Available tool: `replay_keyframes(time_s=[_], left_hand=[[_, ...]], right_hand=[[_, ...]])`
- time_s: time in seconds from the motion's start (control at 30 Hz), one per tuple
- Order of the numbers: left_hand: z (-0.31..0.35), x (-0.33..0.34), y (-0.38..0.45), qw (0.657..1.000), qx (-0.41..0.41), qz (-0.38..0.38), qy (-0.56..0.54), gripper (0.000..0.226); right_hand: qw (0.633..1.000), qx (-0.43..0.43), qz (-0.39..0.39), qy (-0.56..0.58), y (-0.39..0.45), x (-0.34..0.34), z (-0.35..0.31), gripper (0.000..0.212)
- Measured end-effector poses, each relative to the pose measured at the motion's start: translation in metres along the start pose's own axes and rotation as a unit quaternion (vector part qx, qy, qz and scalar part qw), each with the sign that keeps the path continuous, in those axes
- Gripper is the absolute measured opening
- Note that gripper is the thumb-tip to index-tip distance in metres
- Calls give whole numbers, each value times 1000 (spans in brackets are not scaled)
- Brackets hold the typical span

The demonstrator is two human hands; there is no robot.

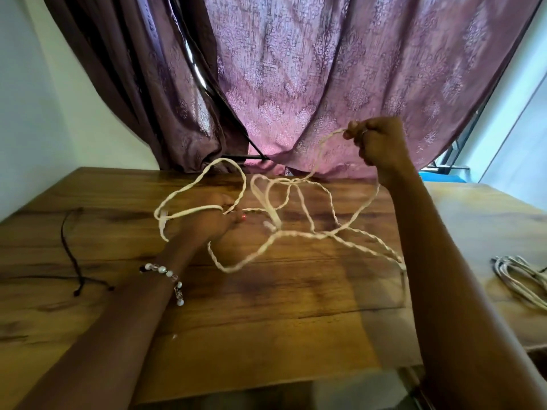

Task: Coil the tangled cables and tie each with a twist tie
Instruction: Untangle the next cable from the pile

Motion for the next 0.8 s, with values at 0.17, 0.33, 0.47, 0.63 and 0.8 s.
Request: replay_keyframes(time_s=[0.17,0.33,0.47,0.63,0.8], left_hand=[[-7,-2,-5,1000,-8,18,21,21],[10,-9,-11,988,13,-45,145,33],[39,-8,-28,895,16,-317,315,71],[67,-26,-32,857,-47,-382,342,61],[123,-42,-57,889,-32,-416,191,49]], right_hand=[[981,-23,192,11,11,-45,-7,31],[984,-31,84,-154,8,-40,-14,25],[986,-2,72,-150,3,-36,-13,21],[993,74,87,-6,-6,-31,-7,12],[995,85,50,25,-11,-32,-12,17]])
Point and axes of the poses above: each hand's wrist, its own y-axis towards the middle knuckle, its own x-axis out of the palm, z = x × y, the point moved 6 cm from there along y, towards the middle knuckle, and after that the axes turned 1 degree about y, right-handed, at the moved point
